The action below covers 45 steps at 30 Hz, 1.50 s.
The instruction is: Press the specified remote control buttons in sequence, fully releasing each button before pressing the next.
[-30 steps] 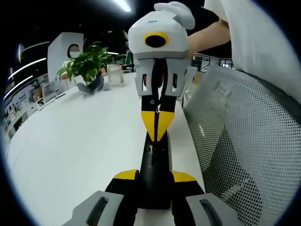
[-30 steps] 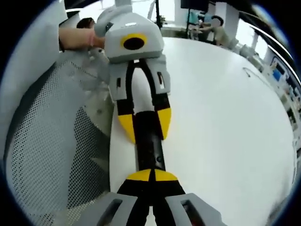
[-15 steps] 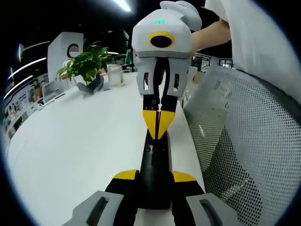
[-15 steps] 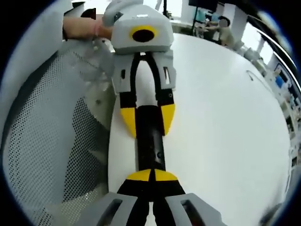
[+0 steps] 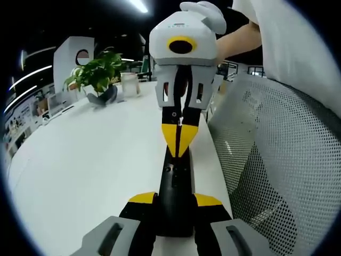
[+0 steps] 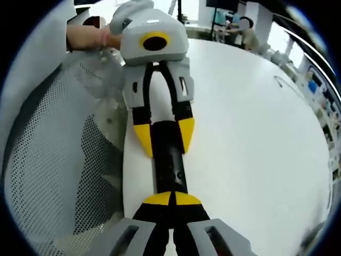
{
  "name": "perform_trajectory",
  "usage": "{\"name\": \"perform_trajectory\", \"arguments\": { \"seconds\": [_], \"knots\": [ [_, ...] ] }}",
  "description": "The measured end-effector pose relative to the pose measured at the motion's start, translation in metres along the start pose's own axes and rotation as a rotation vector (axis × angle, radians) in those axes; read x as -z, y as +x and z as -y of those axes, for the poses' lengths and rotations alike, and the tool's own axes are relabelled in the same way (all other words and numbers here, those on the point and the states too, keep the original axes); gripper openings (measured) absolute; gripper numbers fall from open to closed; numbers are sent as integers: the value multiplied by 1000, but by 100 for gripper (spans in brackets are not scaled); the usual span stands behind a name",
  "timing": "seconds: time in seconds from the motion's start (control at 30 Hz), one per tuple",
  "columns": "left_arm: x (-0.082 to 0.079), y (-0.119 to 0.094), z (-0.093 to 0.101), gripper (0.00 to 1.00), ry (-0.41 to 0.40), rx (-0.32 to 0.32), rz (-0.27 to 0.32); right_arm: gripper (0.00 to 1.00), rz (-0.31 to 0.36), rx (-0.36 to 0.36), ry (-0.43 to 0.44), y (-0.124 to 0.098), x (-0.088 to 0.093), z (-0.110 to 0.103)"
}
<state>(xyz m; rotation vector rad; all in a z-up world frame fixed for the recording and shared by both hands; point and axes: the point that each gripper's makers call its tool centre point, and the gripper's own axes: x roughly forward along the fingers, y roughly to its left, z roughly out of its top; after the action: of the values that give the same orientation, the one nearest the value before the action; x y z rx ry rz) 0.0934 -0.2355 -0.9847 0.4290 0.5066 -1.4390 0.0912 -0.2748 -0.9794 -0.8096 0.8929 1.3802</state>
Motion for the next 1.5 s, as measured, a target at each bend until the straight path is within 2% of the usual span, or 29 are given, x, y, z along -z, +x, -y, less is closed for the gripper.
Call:
{"name": "perform_trajectory", "arguments": {
  "seconds": [0.1,0.43,0.8,1.5],
  "knots": [
    [0,0,0,25,0,-1,-1,0,-8,1,-13,-1,2,0],
    [0,0,0,25,-2,-2,1,0,1,11,33,-3,5,1],
    [0,0,0,25,-2,-2,3,0,-6,20,36,-6,10,2],
    [0,0,0,25,-1,-1,0,0,1,56,54,-5,9,3]
  ]
}}
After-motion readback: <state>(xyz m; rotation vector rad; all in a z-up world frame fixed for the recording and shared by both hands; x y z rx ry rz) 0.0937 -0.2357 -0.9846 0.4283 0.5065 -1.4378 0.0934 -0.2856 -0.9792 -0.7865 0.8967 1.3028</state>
